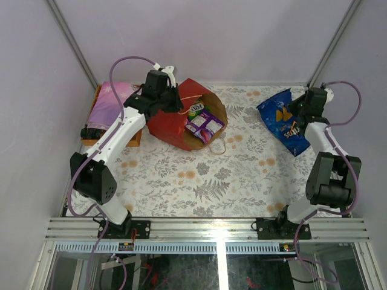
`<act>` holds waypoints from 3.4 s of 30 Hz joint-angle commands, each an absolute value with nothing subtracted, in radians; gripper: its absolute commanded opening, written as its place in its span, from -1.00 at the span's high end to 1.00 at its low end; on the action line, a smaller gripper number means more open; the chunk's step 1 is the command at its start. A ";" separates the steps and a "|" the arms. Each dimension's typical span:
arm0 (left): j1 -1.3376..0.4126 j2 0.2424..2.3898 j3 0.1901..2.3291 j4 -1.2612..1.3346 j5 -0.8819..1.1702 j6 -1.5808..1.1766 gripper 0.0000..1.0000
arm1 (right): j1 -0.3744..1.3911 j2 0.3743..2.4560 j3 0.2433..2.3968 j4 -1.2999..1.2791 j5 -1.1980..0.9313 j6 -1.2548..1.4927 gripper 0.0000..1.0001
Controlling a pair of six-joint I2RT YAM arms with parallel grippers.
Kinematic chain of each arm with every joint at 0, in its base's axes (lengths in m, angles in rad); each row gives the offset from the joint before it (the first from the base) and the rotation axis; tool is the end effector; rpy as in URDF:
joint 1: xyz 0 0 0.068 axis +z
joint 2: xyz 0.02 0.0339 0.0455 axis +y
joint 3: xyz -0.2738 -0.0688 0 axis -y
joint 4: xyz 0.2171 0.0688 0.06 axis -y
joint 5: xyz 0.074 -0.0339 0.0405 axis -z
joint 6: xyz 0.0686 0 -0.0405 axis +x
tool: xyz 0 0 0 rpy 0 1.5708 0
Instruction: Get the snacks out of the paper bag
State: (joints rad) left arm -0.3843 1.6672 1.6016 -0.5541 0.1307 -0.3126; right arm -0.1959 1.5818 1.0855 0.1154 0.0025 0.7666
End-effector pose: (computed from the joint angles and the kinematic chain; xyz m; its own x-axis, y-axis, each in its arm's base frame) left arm 0.3513 -0.1517 0.3492 -0.6569 -0.0632 -0.7513 0.2817 0.9037 -0.3224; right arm 0.3677 -0.0731 0.2837 -0.1260 0.7322 -0.6693 0.3948 0.6560 0.6433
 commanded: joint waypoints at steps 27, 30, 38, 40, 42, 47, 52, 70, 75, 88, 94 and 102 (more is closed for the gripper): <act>-0.373 1.763 1.692 -0.616 0.129 -0.285 1.00 | -0.211 2.626 2.382 -0.414 -0.244 0.499 0.65; -0.373 1.769 1.711 -0.627 0.104 -0.273 1.00 | -0.222 2.541 2.373 -0.425 -0.277 0.481 0.33; -0.373 1.666 1.617 -0.586 0.099 -0.281 1.00 | -0.183 2.013 1.881 -0.323 -0.177 0.227 -0.64; -0.374 1.642 1.600 -0.586 0.103 -0.277 1.00 | -0.171 1.990 1.861 -0.403 -0.201 0.138 -0.64; -0.373 1.621 1.587 -0.590 0.109 -0.270 1.00 | -0.160 1.985 1.829 -0.464 -0.224 0.035 -0.65; -0.374 1.605 1.580 -0.613 0.123 -0.252 1.00 | -0.131 2.044 1.774 -0.490 -0.109 -0.144 -0.86; -0.373 1.620 1.570 -0.612 0.146 -0.252 1.00 | -0.110 2.172 1.857 -0.539 -0.129 -0.218 -0.94; -0.371 1.707 1.612 -0.623 0.111 -0.235 1.00 | -0.089 2.633 2.325 -0.651 0.111 -0.183 -0.98; -0.370 1.753 1.636 -0.626 0.115 -0.239 1.00 | -0.106 2.765 2.543 -0.708 0.170 -0.173 -0.98; -0.373 1.830 1.729 -0.640 0.153 -0.247 1.00 | -0.226 2.413 2.299 -0.375 -0.342 0.066 -0.98; -0.371 1.796 1.696 -0.638 0.134 -0.242 1.00 | -0.348 2.260 2.066 -0.029 -0.572 0.348 -0.99; -0.375 1.762 1.666 -0.638 0.114 -0.235 1.00 | -0.403 2.403 2.200 -0.231 -0.427 0.308 -0.56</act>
State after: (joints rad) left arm -0.3794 1.8046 1.6756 -0.6373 0.1371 -0.2546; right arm -0.4038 2.3314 2.1475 -0.1528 -0.4786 0.3141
